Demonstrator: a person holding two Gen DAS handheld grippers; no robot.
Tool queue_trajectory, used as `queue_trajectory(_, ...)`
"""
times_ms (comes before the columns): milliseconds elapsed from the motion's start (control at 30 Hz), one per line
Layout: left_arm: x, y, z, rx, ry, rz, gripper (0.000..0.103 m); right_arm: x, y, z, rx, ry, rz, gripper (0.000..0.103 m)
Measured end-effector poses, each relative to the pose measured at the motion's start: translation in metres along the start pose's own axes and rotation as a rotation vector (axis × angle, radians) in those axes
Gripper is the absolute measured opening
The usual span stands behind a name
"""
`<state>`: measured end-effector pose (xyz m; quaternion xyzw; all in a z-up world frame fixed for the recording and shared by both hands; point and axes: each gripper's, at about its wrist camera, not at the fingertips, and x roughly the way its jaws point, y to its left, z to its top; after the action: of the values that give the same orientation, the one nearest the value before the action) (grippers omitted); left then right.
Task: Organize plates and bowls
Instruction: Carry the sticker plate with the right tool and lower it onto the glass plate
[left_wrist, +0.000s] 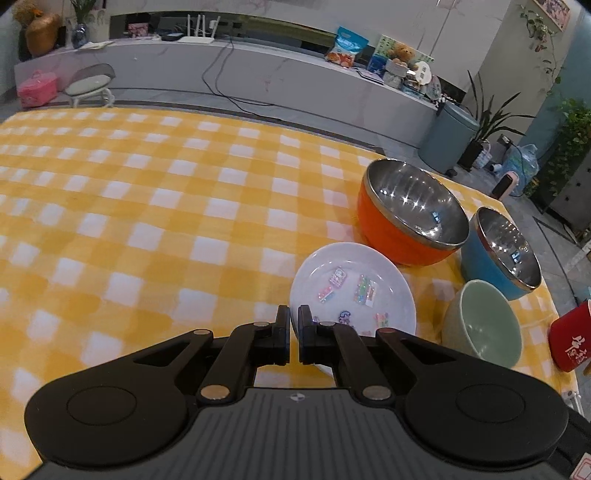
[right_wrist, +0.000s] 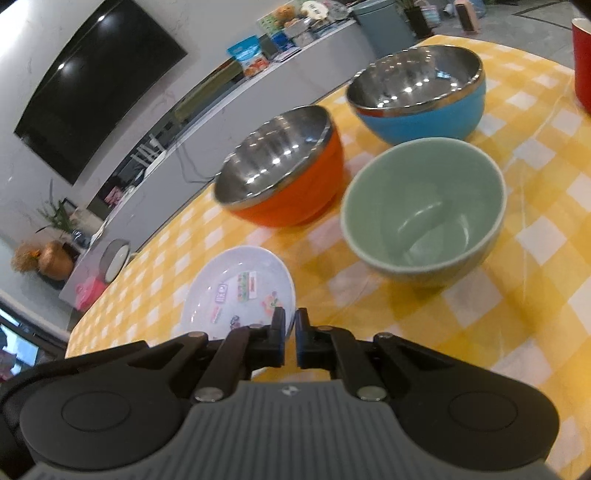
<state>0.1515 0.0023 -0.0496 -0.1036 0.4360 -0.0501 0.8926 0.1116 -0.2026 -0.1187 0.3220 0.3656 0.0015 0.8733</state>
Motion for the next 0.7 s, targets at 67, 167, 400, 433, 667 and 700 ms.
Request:
queue_trajectory(67, -0.011, 0.002, -0.002, -0.006, 0.004, 0.024, 0.004, -0.006, 0.005, -0.004, -0.015, 0.012, 0.022, 0.002)
queue_trajectory(167, -0.030, 0.006, -0.007, -0.024, 0.001, 0.038, 0.004, -0.018, 0.010, -0.010, -0.031, 0.031, 0.062, 0.002)
queue_trajectory(400, -0.070, 0.014, -0.025, -0.043, -0.013, 0.057, 0.005, -0.046, 0.016, -0.024, -0.099, 0.073, 0.139, 0.002)
queue_trajectory(433, -0.074, 0.015, -0.028, -0.047, -0.012, 0.062, 0.005, -0.050, 0.016, -0.026, -0.109, 0.079, 0.149, 0.002)
queue_trajectory(667, -0.102, 0.031, -0.051, -0.091, -0.006, 0.087, 0.005, -0.073, 0.020, -0.041, -0.145, 0.158, 0.221, 0.002)
queue_trajectory(700, -0.105, 0.033, -0.054, -0.096, -0.004, 0.087, 0.006, -0.075, 0.020, -0.044, -0.149, 0.165, 0.229, 0.002)
